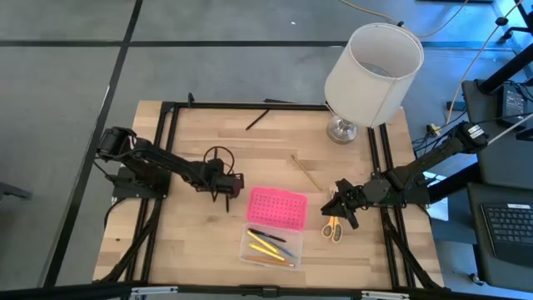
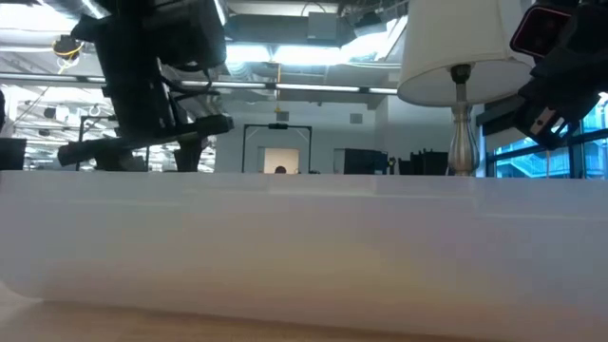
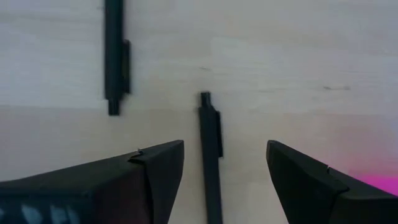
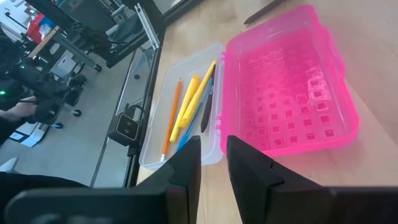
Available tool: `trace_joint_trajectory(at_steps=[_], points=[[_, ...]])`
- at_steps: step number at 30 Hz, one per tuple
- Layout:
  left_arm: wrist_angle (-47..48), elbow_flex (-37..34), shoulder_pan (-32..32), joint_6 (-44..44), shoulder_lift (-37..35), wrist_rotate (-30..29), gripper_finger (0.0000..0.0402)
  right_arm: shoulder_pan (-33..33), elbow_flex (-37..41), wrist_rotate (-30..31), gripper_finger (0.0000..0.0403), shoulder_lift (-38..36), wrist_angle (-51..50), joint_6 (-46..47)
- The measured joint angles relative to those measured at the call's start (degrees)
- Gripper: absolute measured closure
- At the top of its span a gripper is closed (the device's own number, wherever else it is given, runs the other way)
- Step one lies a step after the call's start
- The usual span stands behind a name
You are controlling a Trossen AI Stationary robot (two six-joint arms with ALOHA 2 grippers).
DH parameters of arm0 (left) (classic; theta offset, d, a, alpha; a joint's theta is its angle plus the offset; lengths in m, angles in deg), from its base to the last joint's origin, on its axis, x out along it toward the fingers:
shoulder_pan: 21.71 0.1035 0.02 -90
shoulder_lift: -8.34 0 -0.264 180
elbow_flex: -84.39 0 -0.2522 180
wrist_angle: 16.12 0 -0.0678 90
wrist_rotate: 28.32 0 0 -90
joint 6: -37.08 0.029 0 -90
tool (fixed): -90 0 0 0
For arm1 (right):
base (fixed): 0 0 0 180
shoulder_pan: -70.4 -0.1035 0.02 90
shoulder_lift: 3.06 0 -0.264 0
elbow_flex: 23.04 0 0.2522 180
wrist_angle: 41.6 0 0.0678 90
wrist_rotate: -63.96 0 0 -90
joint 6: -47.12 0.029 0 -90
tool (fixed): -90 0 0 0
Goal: Pick & place school supplies into a supply box
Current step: Put the black pen into the pink supply box
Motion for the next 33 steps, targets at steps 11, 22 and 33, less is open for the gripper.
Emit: trace_joint_trajectory(at_steps=[11, 22, 33], points=[[0.0, 0.0, 1.6, 2.0, 0.0, 0.6, 0.0184, 0.0, 0.0, 0.0, 0.032, 0.0, 0.0, 0.0], [0.8, 1.5, 3.2, 3.3, 4.8, 5.5, 0.0182, 0.0, 0.0, 0.0, 0.032, 0.0, 0.0, 0.0], [11.9, 6.0, 6.2, 5.2, 7.8, 11.1, 0.0181, 0.0, 0.0, 0.0, 0.032, 0.0, 0.0, 0.0]])
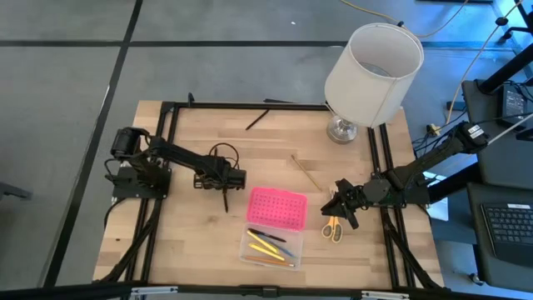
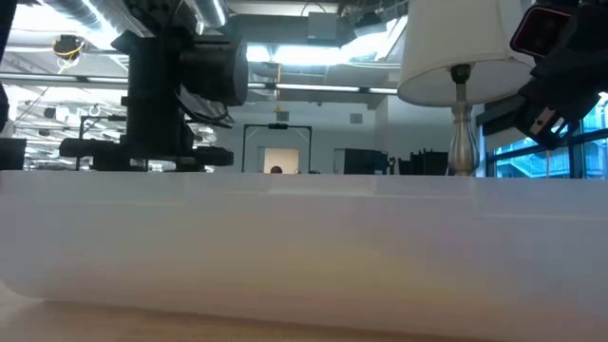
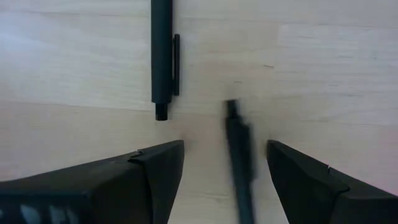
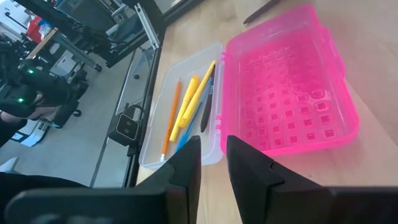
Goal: Pick & place school supplies into a supply box
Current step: Put the black pen into the pink supply box
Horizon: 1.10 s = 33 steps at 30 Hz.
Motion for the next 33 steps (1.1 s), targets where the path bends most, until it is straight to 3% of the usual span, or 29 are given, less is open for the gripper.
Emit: trace_joint_trajectory(at_steps=[16, 24, 33], points=[[-1.9, -0.3, 0.3, 1.3, 0.0, 1.7, 0.0182, 0.0, 0.0, 0.0, 0.032, 0.0, 0.0, -0.2], [-2.3, -0.2, 0.1, -2.7, 0.0, 3.4, 0.0184, 0.0, 0.0, 0.0, 0.032, 0.0, 0.0, 0.0], [-2.5, -0.2, 0.1, 1.6, 0.0, 1.7, 0.0186, 0.0, 0.0, 0.0, 0.032, 0.0, 0.0, -0.6]])
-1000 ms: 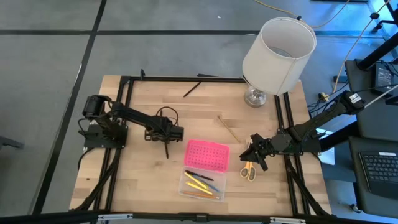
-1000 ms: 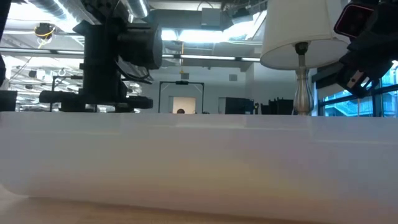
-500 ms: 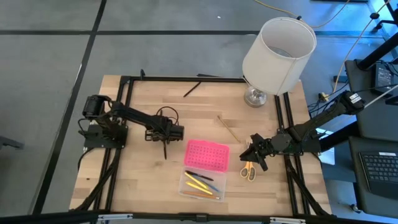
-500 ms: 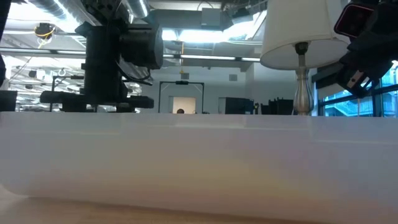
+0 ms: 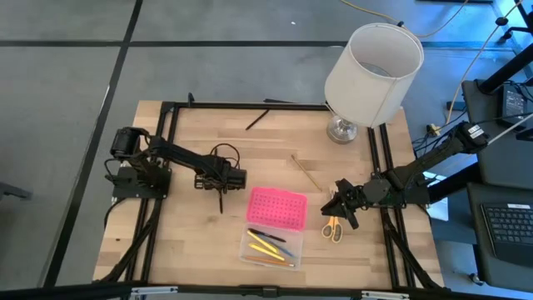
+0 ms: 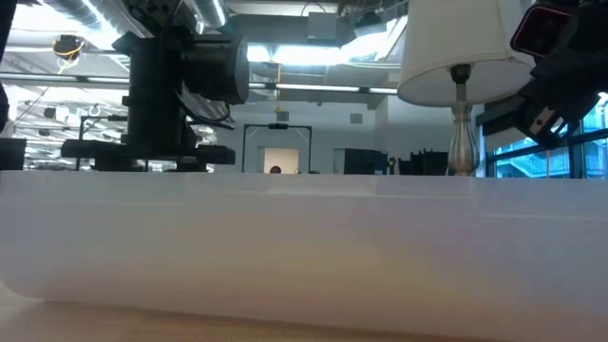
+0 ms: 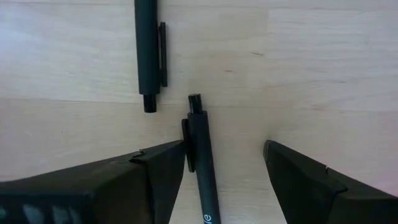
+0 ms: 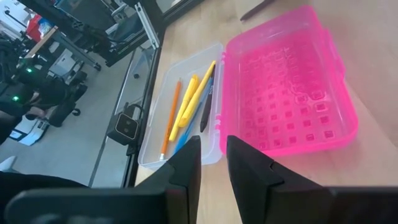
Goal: Pick & place school supplies into a supply box
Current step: Put the black pen into the pink supply box
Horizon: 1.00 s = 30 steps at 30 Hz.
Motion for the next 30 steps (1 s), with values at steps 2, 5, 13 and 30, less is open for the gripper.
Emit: trace_joint_trajectory(at_steps=[2, 5, 13, 30], points=[[0.0, 0.0, 0.0, -0.2, 0.0, -0.2, 0.0186, 0.0, 0.0, 0.0, 0.032, 0.0, 0.0, -0.7], [0.0, 0.0, 0.0, -0.3, 0.0, -0.4, 0.0184, 0.0, 0.0, 0.0, 0.032, 0.0, 0.0, -0.7], [0.0, 0.0, 0.0, 1.1, 0.0, -0.8, 0.0187, 0.0, 0.0, 0.0, 0.032, 0.0, 0.0, -0.8], [-0.4, 0.0, 0.0, -3.3, 0.0, -0.4, 0.0263, 0.0, 0.0, 0.0, 0.032, 0.0, 0.0, -0.9]])
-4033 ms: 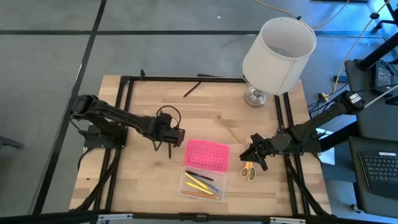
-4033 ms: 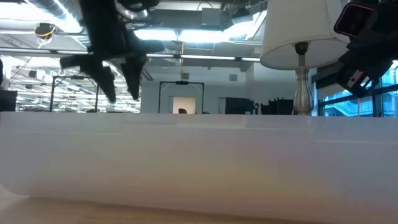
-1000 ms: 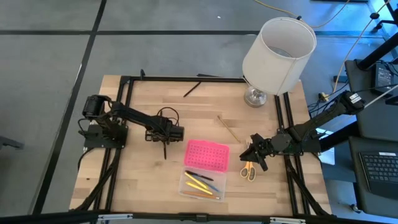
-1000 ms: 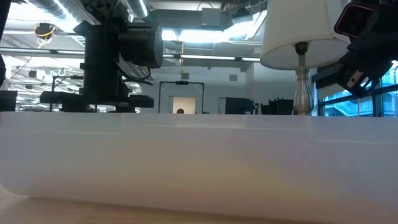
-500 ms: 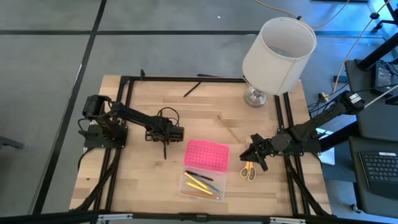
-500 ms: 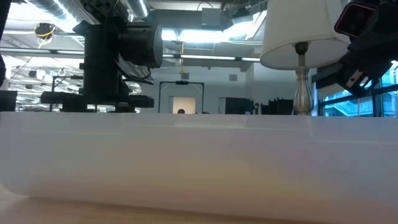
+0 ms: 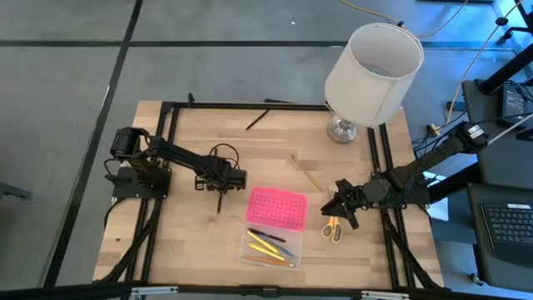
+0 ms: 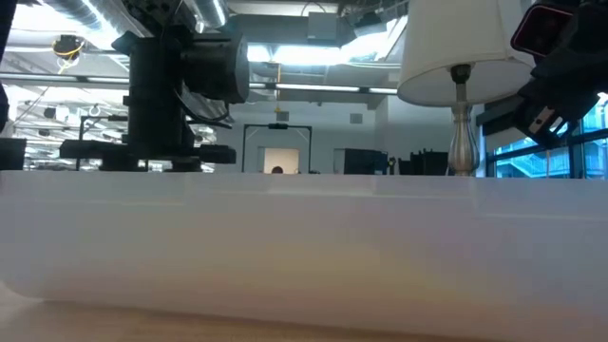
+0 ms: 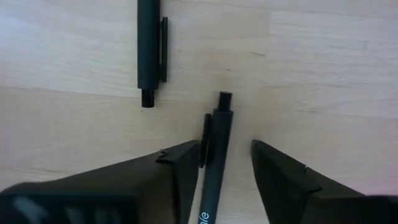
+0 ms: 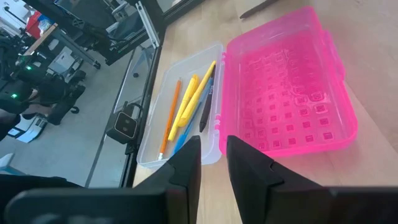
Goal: Pick & place school supplies into a supply box
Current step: Put the black pen into the pink supply box
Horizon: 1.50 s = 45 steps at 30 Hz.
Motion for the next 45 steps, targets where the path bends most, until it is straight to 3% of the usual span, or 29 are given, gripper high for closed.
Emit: trace_joint_trajectory(at_steps=[7, 16, 30, 39, 42, 45], points=[[0.0, 0.0, 0.0, 0.3, 0.0, -0.7, 0.0305, 0.0, 0.0, 0.0, 0.032, 0.0, 0.0, 0.0], [-1.2, -0.1, -0.4, 11.0, 0.0, -1.7, 0.0337, 0.0, 0.0, 0.0, 0.032, 0.0, 0.0, 0.0], [-1.5, -0.2, -1.1, 13.5, -0.6, -1.7, 0.0349, 0.0, 0.0, 0.0, 0.032, 0.0, 0.0, 0.2], [-2.2, -0.2, -1.5, 16.3, -6.8, 0.2, 0.0349, 0.0, 0.0, 0.0, 0.032, 0.0, 0.0, 0.2], [-5.5, -0.2, -2.2, 19.7, -9.5, 2.1, 0.0349, 0.0, 0.0, 0.0, 0.032, 0.0, 0.0, 0.2], [-16.0, -0.2, -3.2, 25.4, -11.8, 3.7, 0.0349, 0.0, 0.0, 0.0, 0.032, 0.0, 0.0, -0.1]])
